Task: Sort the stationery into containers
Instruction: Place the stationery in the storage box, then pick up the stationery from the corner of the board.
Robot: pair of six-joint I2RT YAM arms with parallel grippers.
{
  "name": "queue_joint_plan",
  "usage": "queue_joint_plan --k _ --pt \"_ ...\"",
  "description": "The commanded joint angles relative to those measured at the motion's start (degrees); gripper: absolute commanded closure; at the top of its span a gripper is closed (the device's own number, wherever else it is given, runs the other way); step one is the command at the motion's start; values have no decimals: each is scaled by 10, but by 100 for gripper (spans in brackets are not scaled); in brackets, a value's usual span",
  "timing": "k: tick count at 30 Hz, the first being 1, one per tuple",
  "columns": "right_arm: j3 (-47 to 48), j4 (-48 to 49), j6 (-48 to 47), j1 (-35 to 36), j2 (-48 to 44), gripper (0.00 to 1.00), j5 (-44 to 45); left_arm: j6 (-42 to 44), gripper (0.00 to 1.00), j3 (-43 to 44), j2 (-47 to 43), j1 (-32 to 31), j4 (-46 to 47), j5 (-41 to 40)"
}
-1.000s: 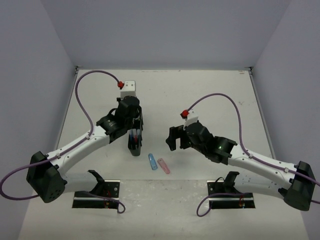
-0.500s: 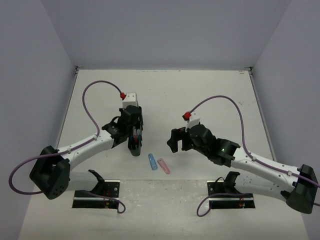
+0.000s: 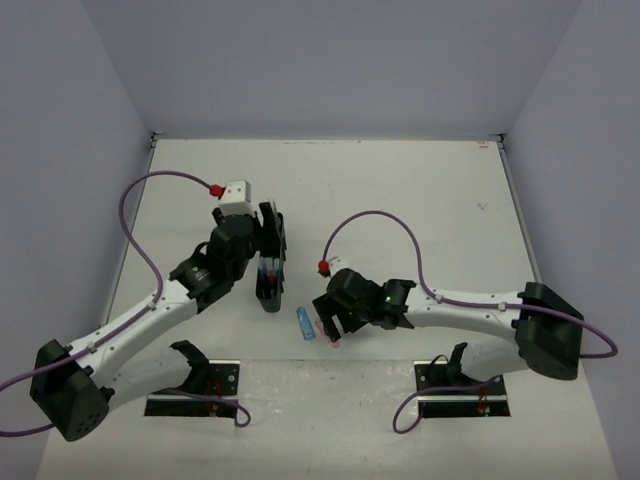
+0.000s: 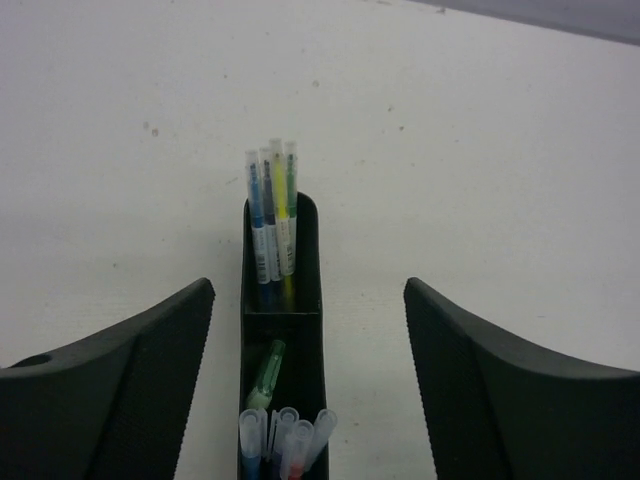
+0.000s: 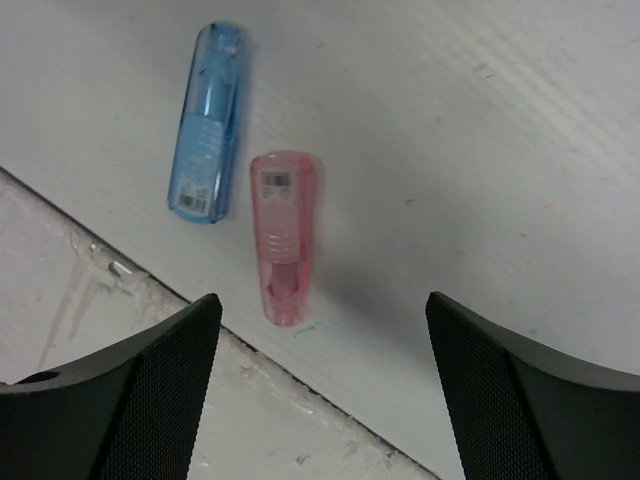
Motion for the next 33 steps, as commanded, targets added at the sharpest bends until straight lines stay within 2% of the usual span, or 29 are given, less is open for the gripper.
queue_joint_plan --k 1,5,9,10,14,15,19,22,25,29,33 --pt "73 -44 36 43 95 19 18 -4 14 62 -68 4 -54 24" --pt "99 -48 36 46 149 25 26 2 9 88 -107 4 -96 51" --pt "114 -66 36 45 185 38 37 12 6 100 -135 4 -126 77" --pt "113 -67 37 45 191 44 35 14 6 101 -137 5 -132 84" --pt "114 -76 44 46 210 89 43 22 4 99 -141 4 -147 129" --pt "117 -86 50 45 208 96 57 23 4 97 -141 5 -148 139" --pt "119 -142 73 46 153 100 110 17 1 86 -136 4 -143 196" --pt "113 -147 74 45 55 100 137 -3 0 66 -128 5 -110 267" --pt "64 -48 37 45 -74 100 138 -41 1 30 -121 5 -22 394" --pt "-10 94 -7 45 -226 100 120 -91 3 -18 -93 4 104 516" --pt "12 79 -15 46 -265 100 131 -107 10 -15 -55 -8 140 547"
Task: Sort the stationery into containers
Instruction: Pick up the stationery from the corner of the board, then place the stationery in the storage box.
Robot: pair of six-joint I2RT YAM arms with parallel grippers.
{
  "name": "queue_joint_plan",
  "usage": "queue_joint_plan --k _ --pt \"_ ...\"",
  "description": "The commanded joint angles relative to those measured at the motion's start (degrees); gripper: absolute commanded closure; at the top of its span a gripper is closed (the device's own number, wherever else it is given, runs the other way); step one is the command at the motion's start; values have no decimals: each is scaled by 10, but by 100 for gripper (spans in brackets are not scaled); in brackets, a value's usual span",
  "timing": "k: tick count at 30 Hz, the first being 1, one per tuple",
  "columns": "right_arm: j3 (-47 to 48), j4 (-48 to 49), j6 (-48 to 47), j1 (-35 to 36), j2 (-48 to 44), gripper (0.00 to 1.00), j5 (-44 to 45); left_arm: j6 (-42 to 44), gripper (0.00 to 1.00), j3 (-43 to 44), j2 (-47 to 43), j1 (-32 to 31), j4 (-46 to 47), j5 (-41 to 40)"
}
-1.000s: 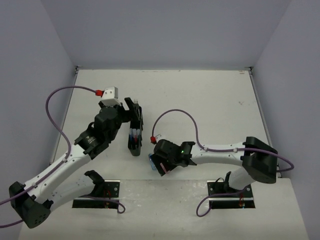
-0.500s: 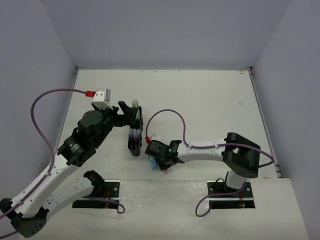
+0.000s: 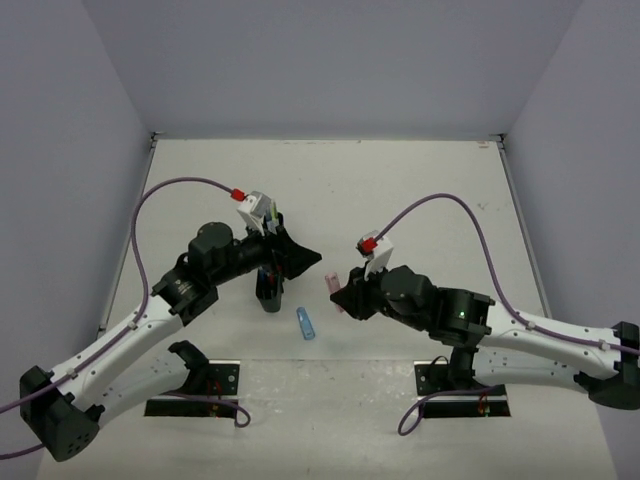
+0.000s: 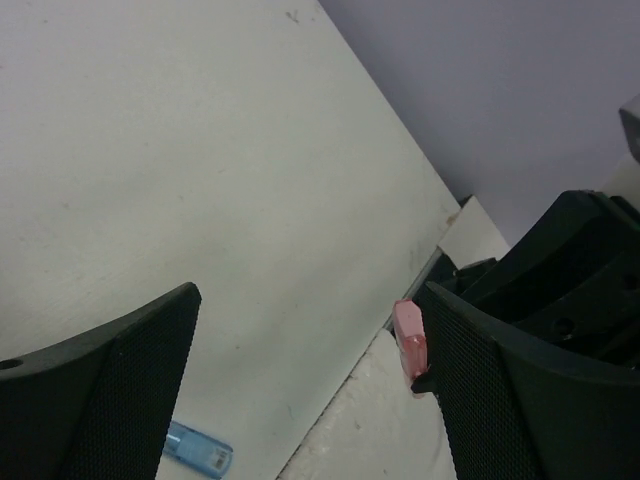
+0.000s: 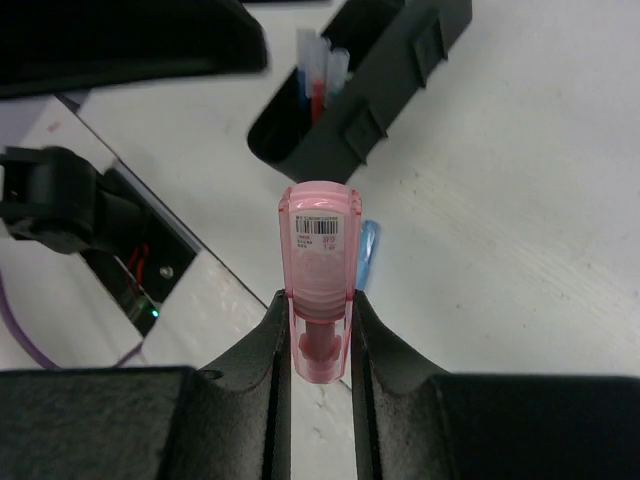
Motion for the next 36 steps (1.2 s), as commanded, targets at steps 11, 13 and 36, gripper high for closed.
queue_joint_plan --k 11,13,36 --pt "39 6 -27 1 -11 100 62 -33 37 44 113 -91 134 82" --pt "40 5 -23 1 -20 100 80 -26 43 49 125 -100 118 68" --pt "-39 -39 37 -30 -46 1 153 43 100 166 193 -18 -121 -571"
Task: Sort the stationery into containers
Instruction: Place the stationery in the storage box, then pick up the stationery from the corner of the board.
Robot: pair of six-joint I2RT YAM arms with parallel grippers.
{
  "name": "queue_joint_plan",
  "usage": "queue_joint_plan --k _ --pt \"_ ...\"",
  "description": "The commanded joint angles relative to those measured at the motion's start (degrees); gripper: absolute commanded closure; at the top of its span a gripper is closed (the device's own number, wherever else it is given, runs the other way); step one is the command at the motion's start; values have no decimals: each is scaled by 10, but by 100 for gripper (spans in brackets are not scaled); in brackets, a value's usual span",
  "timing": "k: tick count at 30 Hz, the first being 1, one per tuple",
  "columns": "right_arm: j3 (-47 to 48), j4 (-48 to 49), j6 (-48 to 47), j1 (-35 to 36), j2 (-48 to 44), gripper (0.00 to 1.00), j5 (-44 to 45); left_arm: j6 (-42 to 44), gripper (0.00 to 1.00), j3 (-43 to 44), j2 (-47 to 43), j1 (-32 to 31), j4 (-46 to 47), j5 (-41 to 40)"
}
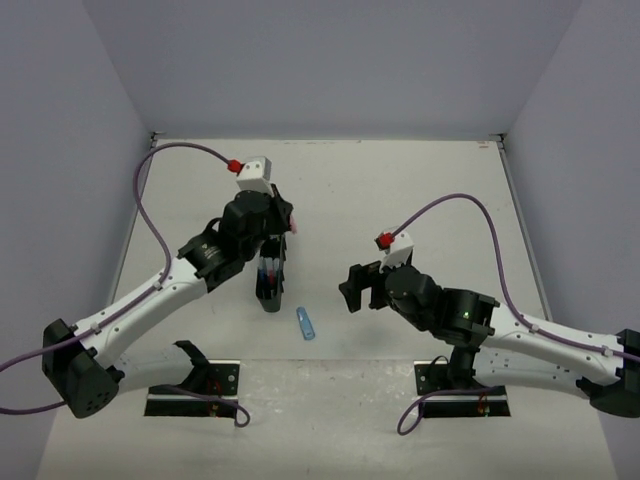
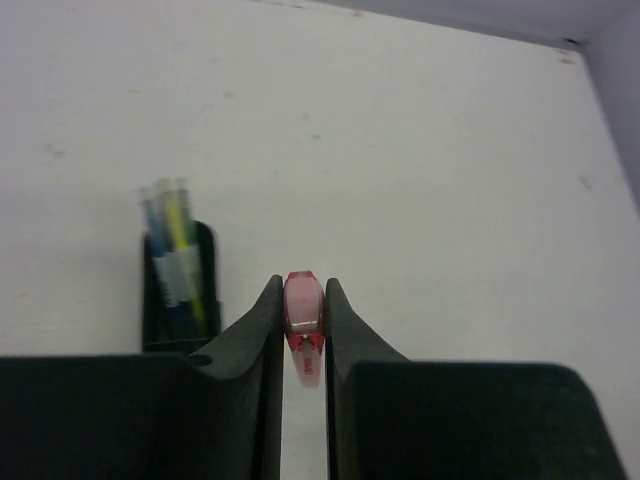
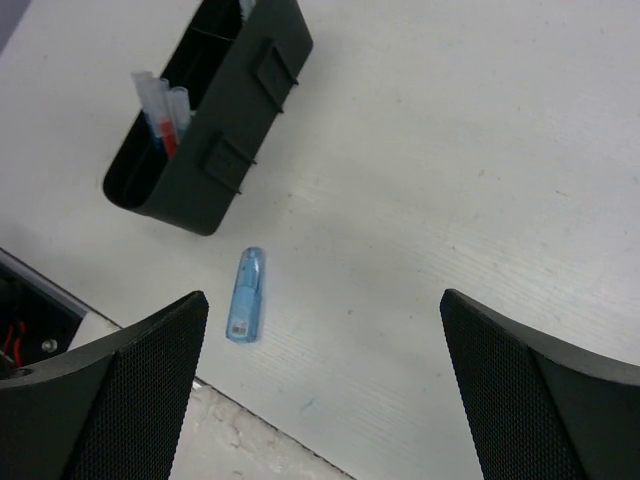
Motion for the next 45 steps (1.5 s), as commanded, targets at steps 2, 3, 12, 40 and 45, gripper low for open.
queue_joint_plan --k 2,3,12,40,45 --pt "-23 -9 37 -2 -4 1 20 9 100 -6 36 32 -18 -207" --pt "-27 -7 37 -2 -3 1 15 8 100 -13 41 34 -11 -213" --pt "-69 20 49 -2 -8 1 -24 -40 100 -100 63 41 29 -212" --pt "171 -27 132 31 443 22 -175 -29 7 -41 -168 40 -114 -119" --pt "217 -79 141 40 506 36 -168 -21 3 -10 -223 40 -179 -121"
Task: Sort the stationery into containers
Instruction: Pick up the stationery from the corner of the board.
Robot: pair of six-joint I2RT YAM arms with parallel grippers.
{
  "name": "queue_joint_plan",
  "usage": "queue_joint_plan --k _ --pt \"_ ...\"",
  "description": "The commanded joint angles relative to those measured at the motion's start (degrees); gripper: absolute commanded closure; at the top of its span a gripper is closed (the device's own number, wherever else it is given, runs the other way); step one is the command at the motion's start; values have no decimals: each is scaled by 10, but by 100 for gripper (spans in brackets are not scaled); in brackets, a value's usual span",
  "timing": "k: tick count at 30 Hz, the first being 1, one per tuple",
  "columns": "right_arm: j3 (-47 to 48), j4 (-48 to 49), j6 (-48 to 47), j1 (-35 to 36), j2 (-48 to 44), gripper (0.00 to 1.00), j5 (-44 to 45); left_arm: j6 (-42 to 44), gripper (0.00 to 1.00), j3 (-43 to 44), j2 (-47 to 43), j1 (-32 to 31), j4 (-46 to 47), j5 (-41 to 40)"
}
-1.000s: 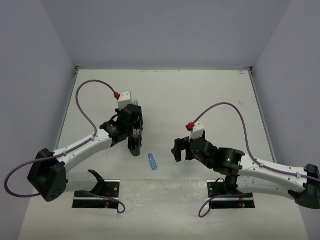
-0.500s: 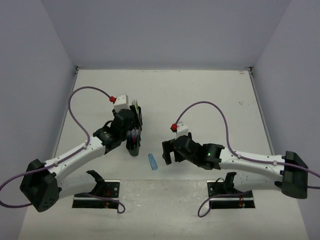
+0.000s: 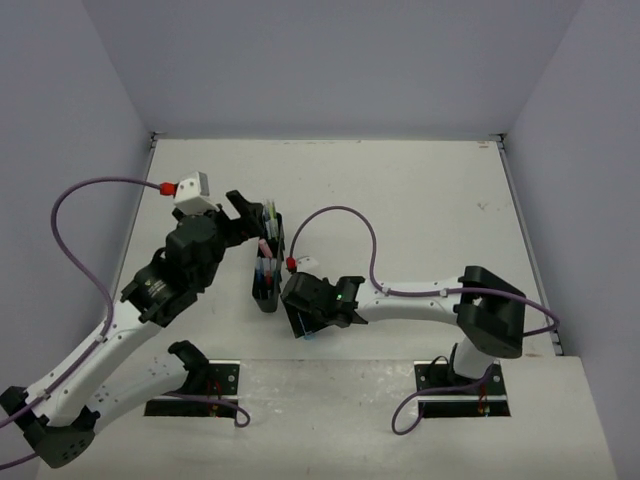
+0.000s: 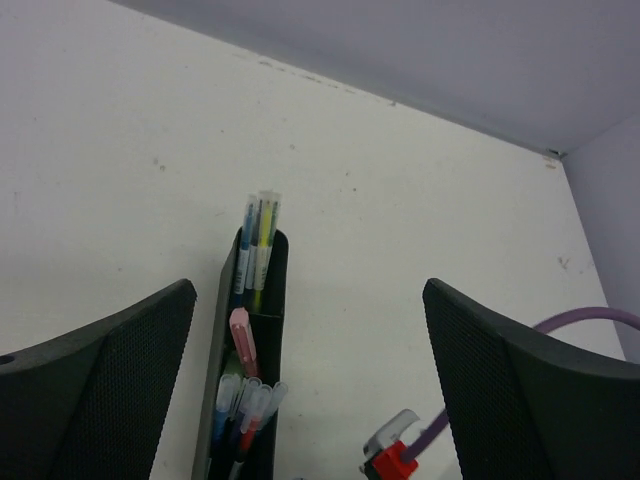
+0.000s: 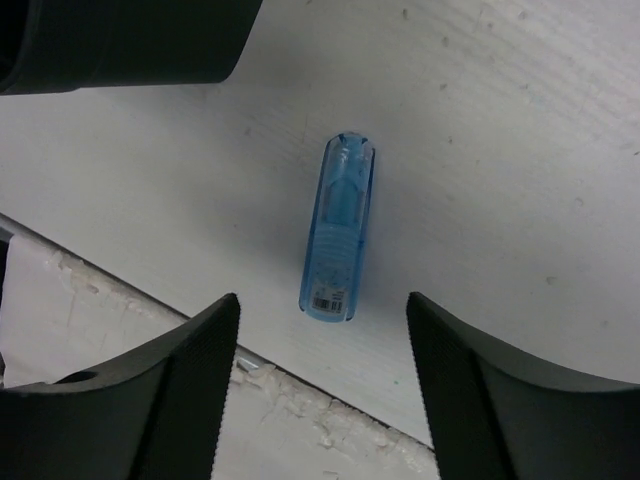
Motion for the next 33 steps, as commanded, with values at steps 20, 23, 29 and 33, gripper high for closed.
queue_joint_plan --k 20,23,29,33 --pt "21 -73 5 10 31 100 78 42 0 -19 -91 3 -94 138" --pt "-5 -59 -7 9 -83 100 111 36 0 -40 -96 4 -38 251" --pt "-94 80 -68 11 -256 100 119 -3 5 -86 -63 3 95 453" --pt "-122 131 -99 18 -330 100 121 -31 11 -105 -15 3 178 531"
